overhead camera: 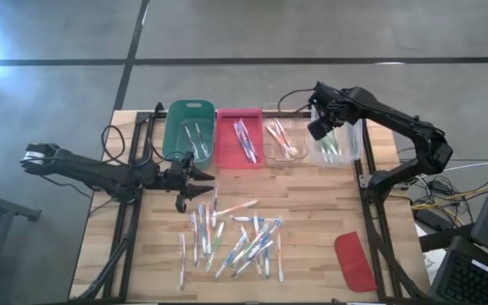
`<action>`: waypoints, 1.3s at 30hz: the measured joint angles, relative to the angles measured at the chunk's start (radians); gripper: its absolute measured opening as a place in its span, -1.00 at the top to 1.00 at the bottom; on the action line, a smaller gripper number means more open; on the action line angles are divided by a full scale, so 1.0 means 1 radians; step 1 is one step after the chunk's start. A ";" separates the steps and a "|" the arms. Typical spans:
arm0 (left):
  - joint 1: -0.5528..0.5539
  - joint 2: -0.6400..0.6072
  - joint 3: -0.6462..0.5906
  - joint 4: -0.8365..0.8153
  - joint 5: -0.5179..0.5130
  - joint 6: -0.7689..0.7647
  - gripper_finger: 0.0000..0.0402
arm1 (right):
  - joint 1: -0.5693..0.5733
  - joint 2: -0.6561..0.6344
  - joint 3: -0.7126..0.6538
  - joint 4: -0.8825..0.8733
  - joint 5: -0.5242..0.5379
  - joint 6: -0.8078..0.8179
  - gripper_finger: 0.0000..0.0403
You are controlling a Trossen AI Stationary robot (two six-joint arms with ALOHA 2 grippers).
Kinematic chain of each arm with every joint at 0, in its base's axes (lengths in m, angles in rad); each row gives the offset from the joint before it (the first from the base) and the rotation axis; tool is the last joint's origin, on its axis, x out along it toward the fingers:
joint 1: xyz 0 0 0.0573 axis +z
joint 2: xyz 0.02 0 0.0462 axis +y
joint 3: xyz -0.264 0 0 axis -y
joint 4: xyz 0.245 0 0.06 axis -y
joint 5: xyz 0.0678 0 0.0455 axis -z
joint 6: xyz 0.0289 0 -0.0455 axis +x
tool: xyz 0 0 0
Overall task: Pick & Place Toothbrushes
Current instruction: Put the orange toothbrush into the transparent bin
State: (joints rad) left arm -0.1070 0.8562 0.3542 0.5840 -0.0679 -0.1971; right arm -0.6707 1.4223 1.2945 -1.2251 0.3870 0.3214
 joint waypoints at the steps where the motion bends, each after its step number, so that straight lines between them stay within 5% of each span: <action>1: 0.000 0.000 0.000 0.000 0.000 0.009 0.23 | 0.008 0.000 0.016 0.001 -0.001 0.000 0.32; 20: 0.000 0.128 0.009 -0.001 -0.010 0.140 0.23 | 0.364 -0.002 0.230 0.001 -0.003 -0.001 0.93; 31: -0.002 0.257 0.072 -0.009 -0.009 0.160 0.23 | 0.550 -0.014 0.231 -0.003 0.006 0.053 0.96; 39: -0.050 0.367 0.208 -0.267 -0.008 0.189 0.23 | 0.645 -0.044 0.231 -0.012 0.014 0.078 0.96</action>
State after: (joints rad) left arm -0.1565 1.2234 0.5625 0.3171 -0.0761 -0.0083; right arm -0.0259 1.3779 1.5253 -1.2374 0.4009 0.3998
